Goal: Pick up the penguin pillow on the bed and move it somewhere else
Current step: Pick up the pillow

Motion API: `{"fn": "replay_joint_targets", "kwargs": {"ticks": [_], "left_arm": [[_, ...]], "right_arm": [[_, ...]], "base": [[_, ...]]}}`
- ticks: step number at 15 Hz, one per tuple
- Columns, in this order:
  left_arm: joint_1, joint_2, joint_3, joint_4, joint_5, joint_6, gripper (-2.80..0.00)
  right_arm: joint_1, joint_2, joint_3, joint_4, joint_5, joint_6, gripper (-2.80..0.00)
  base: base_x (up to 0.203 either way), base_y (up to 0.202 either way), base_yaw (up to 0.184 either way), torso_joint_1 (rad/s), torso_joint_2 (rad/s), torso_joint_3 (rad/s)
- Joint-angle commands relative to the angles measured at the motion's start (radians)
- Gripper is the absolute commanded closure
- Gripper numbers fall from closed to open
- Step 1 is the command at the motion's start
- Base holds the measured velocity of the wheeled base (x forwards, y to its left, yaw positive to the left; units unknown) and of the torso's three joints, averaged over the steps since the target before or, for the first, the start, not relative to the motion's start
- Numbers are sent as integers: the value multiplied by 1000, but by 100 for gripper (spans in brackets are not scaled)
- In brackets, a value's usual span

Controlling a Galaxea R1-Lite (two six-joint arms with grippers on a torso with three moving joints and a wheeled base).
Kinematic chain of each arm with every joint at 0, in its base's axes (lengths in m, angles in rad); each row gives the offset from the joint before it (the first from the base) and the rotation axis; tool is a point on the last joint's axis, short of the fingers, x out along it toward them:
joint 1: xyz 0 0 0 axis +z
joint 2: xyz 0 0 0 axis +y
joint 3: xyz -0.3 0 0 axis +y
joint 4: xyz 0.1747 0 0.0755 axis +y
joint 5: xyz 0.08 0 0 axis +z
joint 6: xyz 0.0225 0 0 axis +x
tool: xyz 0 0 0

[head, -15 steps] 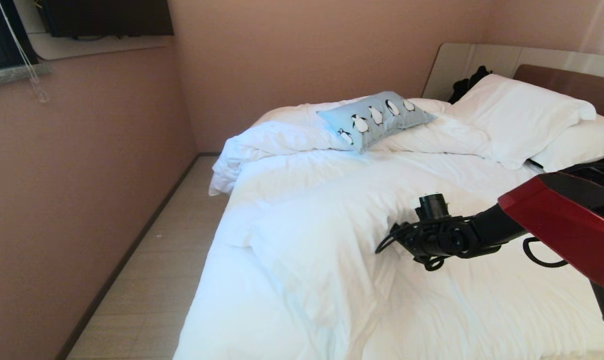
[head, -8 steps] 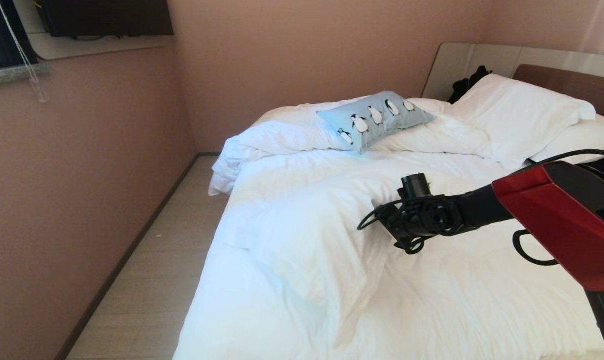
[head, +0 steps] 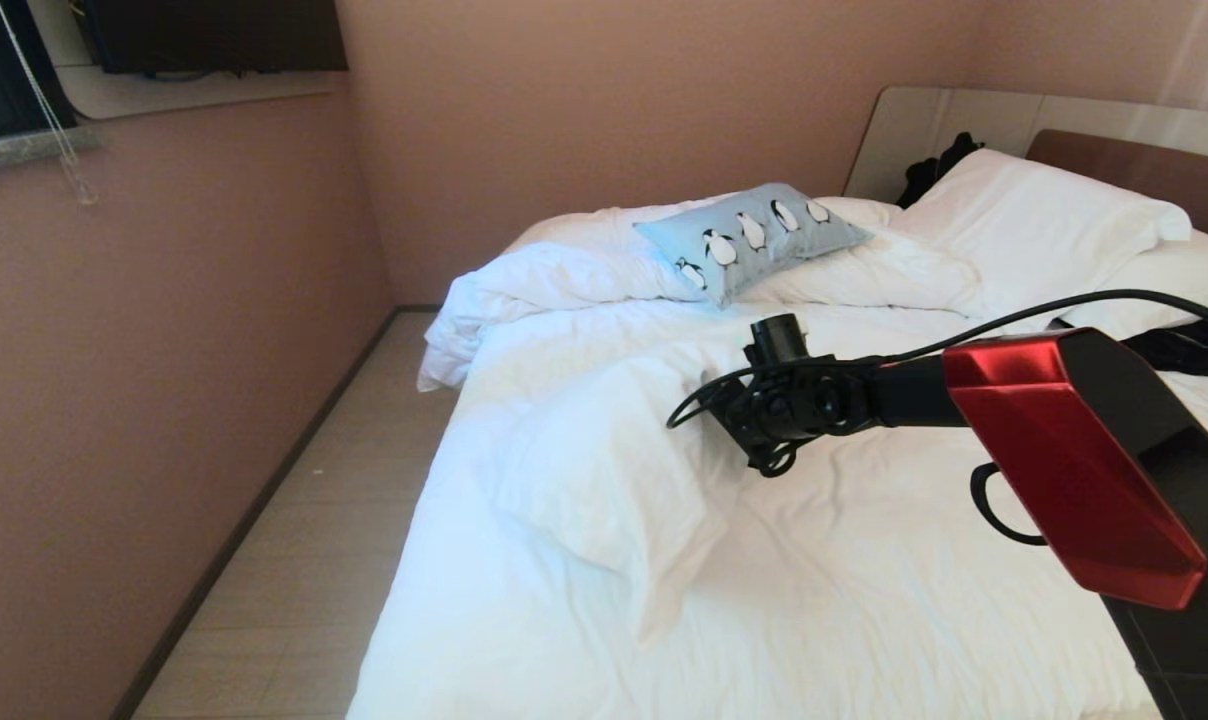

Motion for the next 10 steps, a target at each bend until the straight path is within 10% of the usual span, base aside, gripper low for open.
{"fn": "replay_joint_targets", "kwargs": {"ticks": [1, 10], "left_arm": [[0, 1, 2, 0, 0, 0, 0], [0, 0, 1, 0, 0, 0, 0]], "right_arm": [[2, 43, -17, 18, 9, -37, -280], [25, 64, -15, -106, 133, -139, -280]], "base": [[0, 0, 0, 0, 0, 0], [0, 0, 0, 0, 0, 0]]}}
